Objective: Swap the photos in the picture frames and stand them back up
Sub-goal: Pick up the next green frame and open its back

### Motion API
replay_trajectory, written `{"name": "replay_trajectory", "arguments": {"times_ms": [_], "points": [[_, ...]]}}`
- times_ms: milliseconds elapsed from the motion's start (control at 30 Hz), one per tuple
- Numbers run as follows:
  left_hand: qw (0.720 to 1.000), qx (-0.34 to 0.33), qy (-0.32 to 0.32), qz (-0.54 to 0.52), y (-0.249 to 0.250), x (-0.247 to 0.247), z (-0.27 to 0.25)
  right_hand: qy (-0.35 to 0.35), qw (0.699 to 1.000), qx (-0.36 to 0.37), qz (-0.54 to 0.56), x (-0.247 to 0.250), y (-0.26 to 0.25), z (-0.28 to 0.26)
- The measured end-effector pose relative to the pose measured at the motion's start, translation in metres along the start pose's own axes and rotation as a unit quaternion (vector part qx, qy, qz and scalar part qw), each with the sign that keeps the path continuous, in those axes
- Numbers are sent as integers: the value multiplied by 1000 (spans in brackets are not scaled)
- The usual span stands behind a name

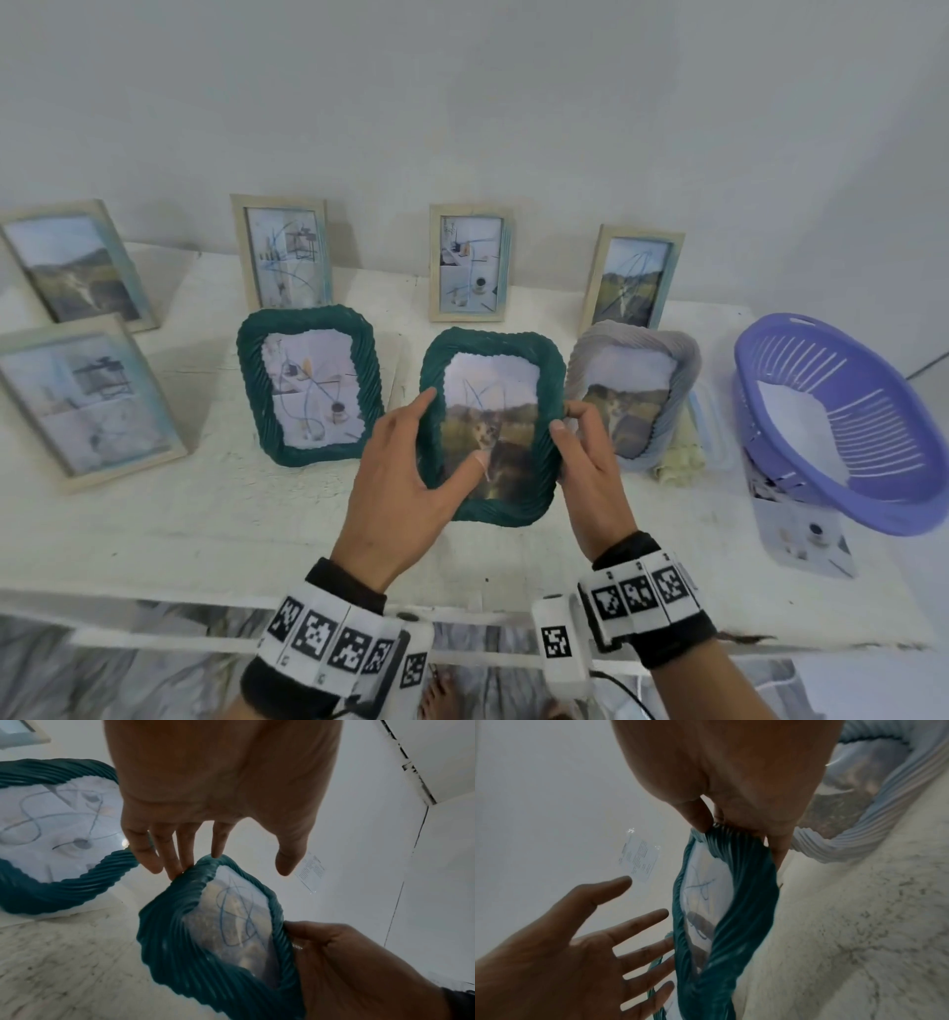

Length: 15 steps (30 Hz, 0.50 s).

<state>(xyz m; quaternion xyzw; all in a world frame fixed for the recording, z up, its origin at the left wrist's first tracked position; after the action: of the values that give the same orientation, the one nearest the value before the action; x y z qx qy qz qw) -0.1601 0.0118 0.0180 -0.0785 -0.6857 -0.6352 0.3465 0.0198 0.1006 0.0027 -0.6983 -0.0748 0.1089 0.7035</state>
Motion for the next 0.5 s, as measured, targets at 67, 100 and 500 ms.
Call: {"name": "replay_trajectory", "arguments": {"times_ms": [67, 100, 500], "points": [[1000, 13, -15, -14, -1, -6, -2, 8, 999, -9, 34, 3, 5, -6], [999, 21, -24, -21, -3, -10, -3, 9, 998, -14, 56, 4, 6, -9], [946, 122, -140, -266, 11, -59, -22, -59, 984, -58, 158, -7, -4, -42]]}}
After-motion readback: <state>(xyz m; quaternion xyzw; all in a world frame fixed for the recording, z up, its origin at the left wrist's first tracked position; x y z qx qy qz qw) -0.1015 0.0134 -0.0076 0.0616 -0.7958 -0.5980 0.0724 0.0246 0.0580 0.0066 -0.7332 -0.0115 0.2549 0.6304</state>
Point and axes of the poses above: each hand's wrist, its own z-axis towards the middle knuckle, its own x-axis out of the back of the hand, y = z × x, the point moved 10 cm from there along z, towards the middle knuckle, and after that the axes turned 4 degrees about z, right-handed, at the moved point
